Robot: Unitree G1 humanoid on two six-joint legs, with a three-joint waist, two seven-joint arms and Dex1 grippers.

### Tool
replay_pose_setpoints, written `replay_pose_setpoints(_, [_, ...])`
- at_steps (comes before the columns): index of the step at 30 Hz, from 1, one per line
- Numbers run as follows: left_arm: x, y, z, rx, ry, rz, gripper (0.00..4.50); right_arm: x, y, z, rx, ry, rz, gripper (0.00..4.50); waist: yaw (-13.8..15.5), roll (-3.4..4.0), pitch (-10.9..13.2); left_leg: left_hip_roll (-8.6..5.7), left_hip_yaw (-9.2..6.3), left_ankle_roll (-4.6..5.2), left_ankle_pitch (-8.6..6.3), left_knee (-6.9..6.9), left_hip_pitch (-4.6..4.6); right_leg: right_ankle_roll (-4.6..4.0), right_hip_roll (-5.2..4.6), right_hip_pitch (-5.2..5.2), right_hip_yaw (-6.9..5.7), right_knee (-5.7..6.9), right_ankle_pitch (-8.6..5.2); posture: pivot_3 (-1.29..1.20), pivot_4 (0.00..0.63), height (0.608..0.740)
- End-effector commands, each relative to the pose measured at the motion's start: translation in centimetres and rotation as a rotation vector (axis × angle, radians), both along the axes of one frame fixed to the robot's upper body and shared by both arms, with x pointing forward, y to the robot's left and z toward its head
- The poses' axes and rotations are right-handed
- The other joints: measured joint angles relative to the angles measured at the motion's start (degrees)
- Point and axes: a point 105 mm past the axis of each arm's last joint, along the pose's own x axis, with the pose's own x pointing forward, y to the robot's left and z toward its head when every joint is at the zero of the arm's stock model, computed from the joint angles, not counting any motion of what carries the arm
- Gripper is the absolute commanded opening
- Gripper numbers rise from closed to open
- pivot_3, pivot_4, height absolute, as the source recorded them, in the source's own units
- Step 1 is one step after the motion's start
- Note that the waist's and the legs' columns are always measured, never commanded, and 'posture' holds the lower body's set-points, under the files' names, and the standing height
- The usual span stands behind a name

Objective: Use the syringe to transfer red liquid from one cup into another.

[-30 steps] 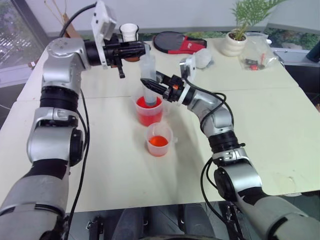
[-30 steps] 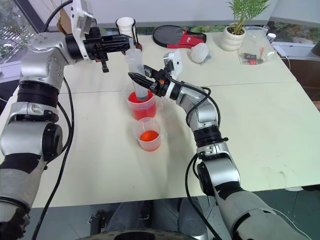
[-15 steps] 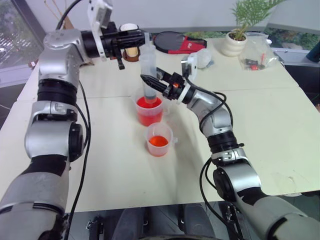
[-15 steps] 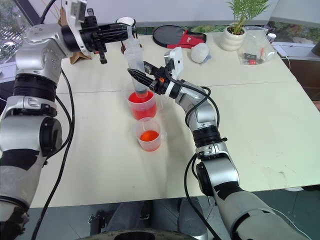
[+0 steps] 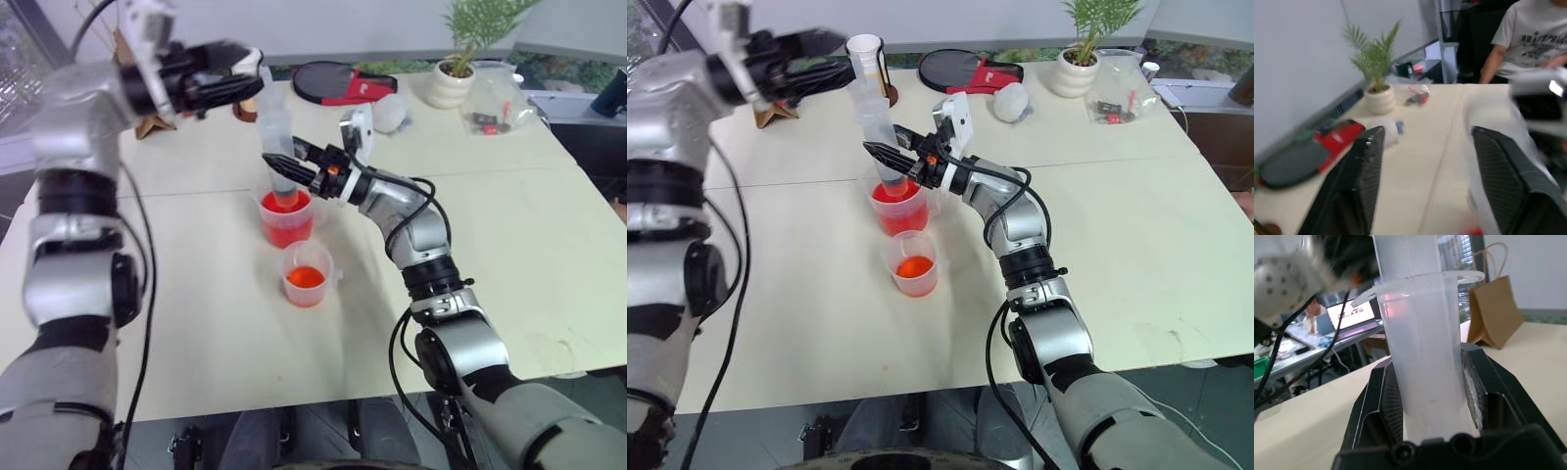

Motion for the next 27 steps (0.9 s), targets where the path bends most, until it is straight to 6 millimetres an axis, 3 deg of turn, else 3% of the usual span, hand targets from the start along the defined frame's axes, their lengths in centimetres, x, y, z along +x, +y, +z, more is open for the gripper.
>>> replay_pose_setpoints(1, [-2.8, 0.9, -1.3, 0.042, 0.084, -0.053, 2.86, -0.7, -0.2, 3.5, 0.050, -0.101, 0.013, 1.36, 0.13, 0.00, 0.00, 0.00, -0.03, 0.00, 0.00, 0.01, 0.00, 0.00, 0.00, -0.01, 0.00, 0.08, 0.00, 0.00, 0.150, 0.740])
replay_pose_setpoints(3, [-3.2, 2.1, -2.9, 0.100, 0.105, 0.015, 2.86, -0.6, -0.4, 3.8, 0.054, -0.108, 0.007, 1.36, 0.48, -0.01, 0.01, 0.00, -0.04, 0.00, 0.00, 0.03, 0.00, -0.01, -0.02, -0.06, 0.02, 0.16, 0.00, 0.00, 0.150, 0.740])
replay_pose_setpoints(11, [-3.4, 2.6, -1.6, -0.014, 0.035, 0.126, 2.86, -0.7, -2.0, 8.4, 0.160, -0.130, -0.013, 1.36, 2.01, -0.03, 0.01, -0.06, -0.13, -0.02, 0.01, 0.16, -0.03, -0.02, -0.08, -0.09, 0.04, 0.38, -0.01, 0.00, 0.150, 0.740])
replay_pose_setpoints(15, [-4.0, 1.5, -1.7, -0.022, 0.035, 0.090, 2.86, -3.0, -4.6, 10.3, 0.161, -0.099, 0.036, 1.36, 2.26, -0.03, 0.01, -0.06, -0.14, -0.02, 0.01, 0.15, -0.05, -0.02, -0.08, -0.12, 0.03, 0.44, -0.01, 0.00, 0.150, 0.740])
replay_pose_setpoints(17, [-4.2, 1.0, -1.8, -0.020, 0.039, 0.072, 2.86, -4.2, -5.3, 9.8, 0.134, -0.058, 0.051, 1.36, 2.34, -0.05, -0.01, -0.06, -0.14, -0.02, 0.01, 0.15, -0.14, -0.02, -0.11, -0.21, 0.04, 0.46, 0.00, 0.00, 0.150, 0.740])
replay_pose_setpoints(21, [-4.2, -0.4, -1.9, -0.007, 0.047, 0.017, 2.86, -7.1, -6.0, 5.3, 0.044, 0.068, 0.055, 1.36, 2.46, -0.15, -0.07, -0.06, -0.11, -0.01, 0.00, 0.10, -0.10, -0.03, -0.10, -0.20, 0.04, 0.46, -0.01, 0.00, 0.150, 0.740])
replay_pose_setpoints(27, [-3.0, -1.5, -1.7, 0.026, 0.053, -0.038, 2.86, -9.7, -4.9, 3.5, 0.120, 0.185, 0.082, 1.36, 2.20, -0.13, -0.04, -0.02, 0.15, 0.11, 0.09, 0.14, -0.09, -0.03, -0.08, -0.28, 0.17, 0.52, -0.01, 0.00, 0.150, 0.740])
